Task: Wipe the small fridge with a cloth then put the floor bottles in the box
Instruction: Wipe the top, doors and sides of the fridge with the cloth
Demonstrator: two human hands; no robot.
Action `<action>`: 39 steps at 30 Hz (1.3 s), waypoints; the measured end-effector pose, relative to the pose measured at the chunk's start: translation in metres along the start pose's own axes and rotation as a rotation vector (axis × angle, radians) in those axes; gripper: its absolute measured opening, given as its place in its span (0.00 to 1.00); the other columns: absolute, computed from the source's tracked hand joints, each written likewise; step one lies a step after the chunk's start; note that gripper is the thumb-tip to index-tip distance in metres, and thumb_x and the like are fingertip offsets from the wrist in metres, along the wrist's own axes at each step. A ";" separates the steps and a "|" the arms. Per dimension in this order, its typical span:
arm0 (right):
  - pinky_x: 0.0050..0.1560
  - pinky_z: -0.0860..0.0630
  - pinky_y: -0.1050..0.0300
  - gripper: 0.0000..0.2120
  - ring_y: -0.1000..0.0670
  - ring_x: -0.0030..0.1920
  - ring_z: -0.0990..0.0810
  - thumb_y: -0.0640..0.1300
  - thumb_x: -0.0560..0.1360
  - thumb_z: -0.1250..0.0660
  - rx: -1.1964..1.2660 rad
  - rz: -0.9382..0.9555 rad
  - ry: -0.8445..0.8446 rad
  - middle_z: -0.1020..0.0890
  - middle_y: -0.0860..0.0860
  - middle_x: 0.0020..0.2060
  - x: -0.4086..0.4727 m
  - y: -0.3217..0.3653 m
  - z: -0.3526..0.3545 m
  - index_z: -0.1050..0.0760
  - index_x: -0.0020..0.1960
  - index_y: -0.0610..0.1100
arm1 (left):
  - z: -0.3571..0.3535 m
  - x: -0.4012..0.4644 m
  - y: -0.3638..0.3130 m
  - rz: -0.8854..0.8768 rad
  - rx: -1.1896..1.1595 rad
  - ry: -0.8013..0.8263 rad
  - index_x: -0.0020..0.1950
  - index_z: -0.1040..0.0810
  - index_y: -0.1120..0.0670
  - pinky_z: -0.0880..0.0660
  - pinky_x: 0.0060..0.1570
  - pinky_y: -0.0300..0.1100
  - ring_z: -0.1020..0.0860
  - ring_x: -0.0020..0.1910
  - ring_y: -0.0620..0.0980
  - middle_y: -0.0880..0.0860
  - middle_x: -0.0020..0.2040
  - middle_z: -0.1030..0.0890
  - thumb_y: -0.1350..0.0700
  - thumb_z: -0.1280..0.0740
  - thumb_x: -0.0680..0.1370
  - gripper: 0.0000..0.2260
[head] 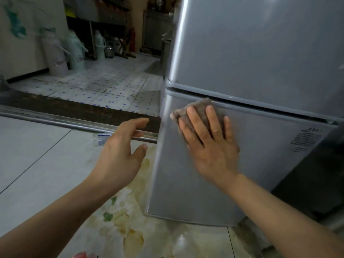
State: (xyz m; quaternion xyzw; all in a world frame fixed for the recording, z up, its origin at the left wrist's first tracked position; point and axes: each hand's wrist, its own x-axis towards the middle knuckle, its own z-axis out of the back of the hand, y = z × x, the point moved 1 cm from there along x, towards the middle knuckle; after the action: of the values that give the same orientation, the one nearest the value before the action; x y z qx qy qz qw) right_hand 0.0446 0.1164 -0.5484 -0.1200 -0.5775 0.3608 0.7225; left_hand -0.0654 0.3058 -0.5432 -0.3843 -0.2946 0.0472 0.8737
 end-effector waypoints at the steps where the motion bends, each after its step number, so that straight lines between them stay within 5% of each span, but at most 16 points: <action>1: 0.75 0.56 0.43 0.35 0.43 0.77 0.54 0.41 0.73 0.39 -0.013 0.085 0.031 0.48 0.50 0.77 -0.010 0.010 -0.002 0.46 0.78 0.48 | 0.003 -0.001 0.002 0.009 0.005 -0.014 0.68 0.32 0.45 0.35 0.44 0.20 0.31 0.49 0.25 0.42 0.59 0.28 0.61 0.33 0.75 0.24; 5: 0.74 0.59 0.45 0.38 0.45 0.77 0.53 0.37 0.69 0.45 -0.043 0.446 0.191 0.50 0.51 0.77 -0.026 0.023 -0.001 0.49 0.78 0.48 | 0.014 -0.006 0.003 0.014 0.002 -0.035 0.68 0.32 0.46 0.34 0.42 0.19 0.31 0.49 0.27 0.42 0.59 0.28 0.62 0.32 0.74 0.24; 15: 0.73 0.58 0.40 0.30 0.43 0.75 0.48 0.44 0.76 0.38 -0.071 0.076 0.041 0.41 0.46 0.76 0.099 -0.015 0.034 0.43 0.76 0.45 | 0.031 0.008 -0.010 -0.010 -0.077 -0.086 0.66 0.32 0.46 0.35 0.44 0.22 0.30 0.50 0.28 0.44 0.61 0.27 0.61 0.33 0.75 0.22; 19: 0.71 0.49 0.40 0.18 0.40 0.73 0.36 0.44 0.77 0.40 -0.051 0.104 -0.003 0.27 0.45 0.68 0.106 0.004 0.029 0.27 0.65 0.41 | 0.031 0.007 -0.003 0.008 -0.074 -0.080 0.66 0.31 0.47 0.34 0.45 0.24 0.28 0.50 0.32 0.44 0.61 0.27 0.61 0.33 0.75 0.22; 23: 0.73 0.52 0.41 0.13 0.39 0.70 0.34 0.43 0.76 0.41 -0.021 0.258 0.008 0.22 0.45 0.60 0.075 0.027 0.013 0.27 0.58 0.40 | 0.035 -0.002 0.011 0.024 -0.031 -0.064 0.66 0.30 0.47 0.34 0.45 0.22 0.29 0.48 0.29 0.44 0.59 0.28 0.61 0.33 0.75 0.21; 31: 0.74 0.61 0.48 0.39 0.48 0.76 0.46 0.47 0.66 0.30 -0.033 0.670 0.525 0.38 0.50 0.74 -0.040 0.092 -0.004 0.39 0.74 0.42 | 0.038 -0.027 0.029 0.063 0.038 0.017 0.65 0.30 0.48 0.35 0.44 0.26 0.28 0.52 0.39 0.46 0.61 0.28 0.62 0.35 0.76 0.19; 36: 0.74 0.60 0.47 0.39 0.50 0.76 0.47 0.43 0.67 0.35 -0.019 0.623 0.346 0.46 0.54 0.77 -0.039 0.049 0.006 0.42 0.77 0.50 | 0.019 -0.035 0.028 0.053 0.051 0.089 0.65 0.31 0.48 0.33 0.46 0.32 0.27 0.53 0.40 0.47 0.63 0.29 0.63 0.36 0.76 0.20; 39: 0.74 0.59 0.45 0.38 0.44 0.76 0.49 0.41 0.72 0.36 -0.027 0.393 0.139 0.46 0.50 0.76 -0.019 0.008 0.011 0.48 0.78 0.48 | -0.002 -0.032 0.028 0.052 0.057 0.122 0.66 0.32 0.48 0.32 0.47 0.34 0.28 0.52 0.40 0.47 0.63 0.29 0.62 0.36 0.76 0.21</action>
State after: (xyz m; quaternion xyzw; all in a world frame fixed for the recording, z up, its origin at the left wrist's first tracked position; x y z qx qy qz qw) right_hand 0.0301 0.1071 -0.5647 -0.2645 -0.4965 0.4779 0.6747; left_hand -0.0864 0.3141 -0.5790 -0.3688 -0.2292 0.0545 0.8991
